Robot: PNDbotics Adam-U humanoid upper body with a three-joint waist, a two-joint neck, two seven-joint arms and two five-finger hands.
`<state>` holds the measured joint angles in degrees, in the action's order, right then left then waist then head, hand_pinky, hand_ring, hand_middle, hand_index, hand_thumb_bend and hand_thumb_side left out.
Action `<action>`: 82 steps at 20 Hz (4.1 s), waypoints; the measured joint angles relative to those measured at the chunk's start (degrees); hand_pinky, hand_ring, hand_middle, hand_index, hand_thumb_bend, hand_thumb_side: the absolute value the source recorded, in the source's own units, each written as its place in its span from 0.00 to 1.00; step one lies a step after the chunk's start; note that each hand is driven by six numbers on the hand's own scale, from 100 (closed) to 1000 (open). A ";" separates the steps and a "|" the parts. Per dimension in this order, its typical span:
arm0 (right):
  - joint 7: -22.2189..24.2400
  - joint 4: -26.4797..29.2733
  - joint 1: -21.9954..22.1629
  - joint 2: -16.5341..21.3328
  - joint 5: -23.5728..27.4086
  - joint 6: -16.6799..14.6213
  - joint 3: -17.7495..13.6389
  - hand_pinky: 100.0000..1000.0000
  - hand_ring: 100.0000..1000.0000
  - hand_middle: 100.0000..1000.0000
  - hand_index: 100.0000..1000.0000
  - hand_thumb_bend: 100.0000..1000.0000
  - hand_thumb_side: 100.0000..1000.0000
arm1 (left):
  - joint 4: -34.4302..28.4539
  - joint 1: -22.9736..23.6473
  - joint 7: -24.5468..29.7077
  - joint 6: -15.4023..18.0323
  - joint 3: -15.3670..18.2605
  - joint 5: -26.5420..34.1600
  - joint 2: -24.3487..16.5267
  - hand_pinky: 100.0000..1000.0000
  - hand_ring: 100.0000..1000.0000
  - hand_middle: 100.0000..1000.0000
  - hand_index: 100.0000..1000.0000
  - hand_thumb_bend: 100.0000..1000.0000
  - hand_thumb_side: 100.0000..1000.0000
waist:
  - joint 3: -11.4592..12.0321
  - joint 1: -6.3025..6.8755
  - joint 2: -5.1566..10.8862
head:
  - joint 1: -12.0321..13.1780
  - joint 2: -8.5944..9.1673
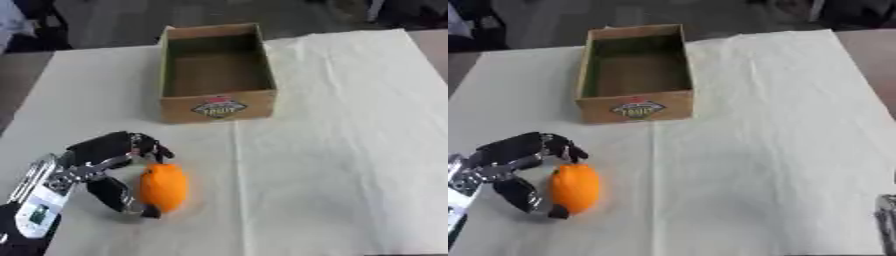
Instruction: Pick up objects on the table and place them in the box.
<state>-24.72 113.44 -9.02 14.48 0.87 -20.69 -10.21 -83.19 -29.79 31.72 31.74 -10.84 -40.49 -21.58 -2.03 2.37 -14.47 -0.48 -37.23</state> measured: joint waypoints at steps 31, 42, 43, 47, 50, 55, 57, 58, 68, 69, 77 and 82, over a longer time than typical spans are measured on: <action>-0.47 0.00 -0.01 0.00 0.01 -0.08 0.01 0.84 0.99 0.51 0.72 0.00 0.85 | 0.48 -0.06 -0.01 0.01 -0.48 4.84 1.01 0.30 0.44 0.35 0.60 0.00 0.39 | -0.31 -0.38 0.01 | -0.25 -0.91; -0.79 0.00 -0.05 -0.01 0.01 -0.23 -0.19 0.84 0.99 0.51 0.72 0.00 0.85 | -2.61 -0.37 0.01 -0.01 5.31 14.09 0.40 0.24 0.36 0.29 0.51 0.00 0.35 | -0.04 -0.66 -0.40 | -0.27 -0.45; -0.80 0.00 -0.07 -0.01 0.01 -0.24 -0.26 0.84 0.99 0.51 0.72 0.00 0.85 | -2.60 -0.59 0.01 -0.01 5.93 15.22 0.11 0.24 0.36 0.29 0.51 0.00 0.34 | -0.09 -0.72 -0.53 | -0.28 -0.38; -1.03 0.00 -0.37 -0.03 0.01 -0.50 -0.32 0.84 0.98 0.51 0.72 0.00 0.84 | -2.50 -1.71 0.01 -0.01 8.15 18.25 -1.66 0.24 0.36 0.29 0.51 0.00 0.34 | -0.77 -1.11 -1.14 | -0.18 0.13; -1.13 0.00 -0.74 -0.03 0.01 -0.77 -0.32 0.84 0.98 0.51 0.72 0.00 0.84 | -2.02 -2.95 0.01 -0.01 9.24 20.04 -3.35 0.23 0.35 0.28 0.50 0.00 0.33 | -1.31 -1.12 -1.74 | 0.24 0.64; -1.09 0.00 -1.39 -0.05 0.01 -1.11 -0.30 0.84 0.99 0.51 0.72 0.00 0.84 | -1.49 -5.91 -0.18 0.18 11.53 24.34 -6.20 0.24 0.35 0.28 0.50 0.00 0.31 | -2.24 -1.07 -2.64 | 1.17 1.65; -1.07 0.00 -1.68 -0.06 0.01 -1.18 -0.29 0.84 0.99 0.51 0.72 0.00 0.84 | -1.84 -7.26 -0.84 0.84 12.56 25.44 -7.23 0.25 0.36 0.29 0.51 0.00 0.30 | -2.72 -1.03 -3.00 | 1.80 2.12; -1.05 0.00 -1.85 -0.07 0.01 -1.21 -0.28 0.84 0.99 0.51 0.72 0.00 0.84 | -1.99 -7.98 -1.37 1.37 13.19 25.60 -7.75 0.25 0.36 0.30 0.51 0.00 0.29 | -3.07 -1.03 -3.20 | 2.17 2.30; -0.27 0.00 -4.07 -0.67 0.61 -1.53 0.65 0.84 0.99 0.51 0.72 0.00 0.84 | 2.87 -15.63 -10.21 10.21 20.12 13.13 -9.65 0.27 0.41 0.33 0.52 0.00 0.31 | -9.08 -0.51 -4.85 | 6.96 4.47; -0.08 0.00 -4.33 -0.70 0.82 -1.55 0.80 0.84 0.99 0.51 0.72 0.00 0.84 | 3.80 -16.10 -11.08 11.08 20.59 11.11 -9.65 0.27 0.41 0.33 0.52 0.00 0.31 | -9.77 -0.40 -4.98 | 7.59 4.62; 2.68 0.00 -6.95 -1.52 2.41 -1.12 3.33 0.84 0.98 0.51 0.72 0.00 0.84 | 10.55 -18.93 -15.93 15.69 23.47 -2.75 -9.11 0.30 0.40 0.34 0.53 0.00 0.37 | -15.24 0.56 -5.65 | 12.78 5.25; 4.24 0.00 -7.65 -1.54 3.77 -1.12 4.31 0.84 0.98 0.51 0.72 0.00 0.84 | 14.84 -21.95 -21.49 17.32 23.98 -9.56 -9.20 0.30 0.39 0.33 0.52 0.00 0.37 | -17.22 1.38 -5.65 | 14.86 5.28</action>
<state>-20.48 113.44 -16.67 12.94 4.64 -21.81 -5.90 -68.35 -51.74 10.24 49.06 13.14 -50.06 -30.78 -19.25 3.75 -20.13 14.39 -31.94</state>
